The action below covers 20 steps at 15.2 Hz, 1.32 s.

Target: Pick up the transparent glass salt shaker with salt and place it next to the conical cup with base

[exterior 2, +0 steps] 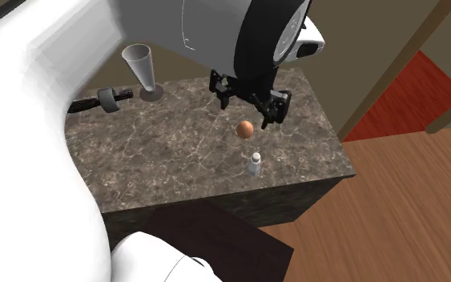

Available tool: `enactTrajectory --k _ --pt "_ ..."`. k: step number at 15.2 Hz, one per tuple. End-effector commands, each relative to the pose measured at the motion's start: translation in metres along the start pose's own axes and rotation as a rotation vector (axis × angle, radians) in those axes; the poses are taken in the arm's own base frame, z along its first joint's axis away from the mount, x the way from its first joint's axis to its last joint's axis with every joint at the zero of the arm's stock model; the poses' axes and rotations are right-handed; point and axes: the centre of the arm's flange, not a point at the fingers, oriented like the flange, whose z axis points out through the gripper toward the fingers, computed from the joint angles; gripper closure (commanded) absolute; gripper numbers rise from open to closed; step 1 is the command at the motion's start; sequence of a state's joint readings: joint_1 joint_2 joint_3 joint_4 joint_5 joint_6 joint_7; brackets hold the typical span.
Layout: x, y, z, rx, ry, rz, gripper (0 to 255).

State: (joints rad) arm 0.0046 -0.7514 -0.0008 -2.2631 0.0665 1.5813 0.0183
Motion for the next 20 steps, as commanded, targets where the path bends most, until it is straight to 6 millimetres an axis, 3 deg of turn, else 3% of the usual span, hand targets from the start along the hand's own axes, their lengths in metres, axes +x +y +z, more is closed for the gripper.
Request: enactTrajectory --k 1,20 --pt "0.000 0.000 0.000 0.000 0.000 0.000 0" --pt "0.068 0.049 0.240 0.016 -0.066 -0.179 0"
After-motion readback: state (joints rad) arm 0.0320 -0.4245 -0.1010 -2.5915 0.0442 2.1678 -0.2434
